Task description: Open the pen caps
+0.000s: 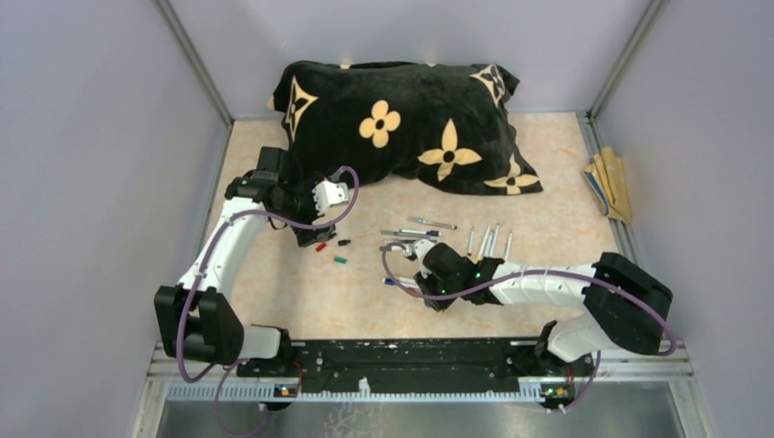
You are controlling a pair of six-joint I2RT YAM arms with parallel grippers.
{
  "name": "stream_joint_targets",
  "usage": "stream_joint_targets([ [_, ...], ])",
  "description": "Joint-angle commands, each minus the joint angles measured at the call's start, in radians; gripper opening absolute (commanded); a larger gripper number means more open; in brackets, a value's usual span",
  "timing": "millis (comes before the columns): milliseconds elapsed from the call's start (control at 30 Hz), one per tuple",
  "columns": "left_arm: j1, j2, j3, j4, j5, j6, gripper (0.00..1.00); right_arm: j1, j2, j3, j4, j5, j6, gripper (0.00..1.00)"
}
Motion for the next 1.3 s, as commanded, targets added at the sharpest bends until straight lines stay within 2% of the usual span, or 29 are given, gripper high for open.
stream_joint_targets([
  [0, 0.007, -0.025, 0.023, -0.026, 0.031, 0.013, 0.99, 0.049, 0.001, -0.019, 0.029, 0.048, 0.028, 0.17],
  [100, 0.007, -0.041, 0.011, -0.021, 0.047, 0.024, 0.99, 0.074, -0.012, -0.038, 0.05, 0.071, 0.044, 0.12],
  [233, 0.007, -0.045, 0.007, -0.04, 0.063, 0.034, 0.99, 0.085, -0.02, -0.058, 0.079, 0.088, 0.057, 0.0],
  [533, 0.007, -0.111, -0.069, -0.13, 0.089, 0.189, 0.99, 0.086, -0.152, -0.014, 0.053, 0.026, 0.07, 0.0],
  [633, 0.007, -0.144, -0.102, -0.128, 0.124, 0.22, 0.98, 0.062, -0.184, 0.043, 0.023, -0.049, 0.077, 0.0],
  [833, -0.009, -0.231, -0.163, -0.116, 0.251, 0.339, 0.94, -0.072, -0.156, 0.122, 0.07, -0.335, 0.129, 0.0],
  [933, -0.078, -0.285, -0.174, -0.114, 0.241, 0.391, 0.94, -0.124, -0.105, 0.179, 0.096, -0.464, 0.158, 0.0],
  [1067, -0.236, -0.378, -0.2, -0.054, 0.1, 0.447, 0.94, -0.152, 0.002, 0.306, 0.066, -0.605, 0.167, 0.0],
  [1267, -0.349, -0.471, -0.29, 0.055, -0.002, 0.609, 0.97, -0.152, 0.122, 0.446, 0.063, -0.7, 0.181, 0.0],
])
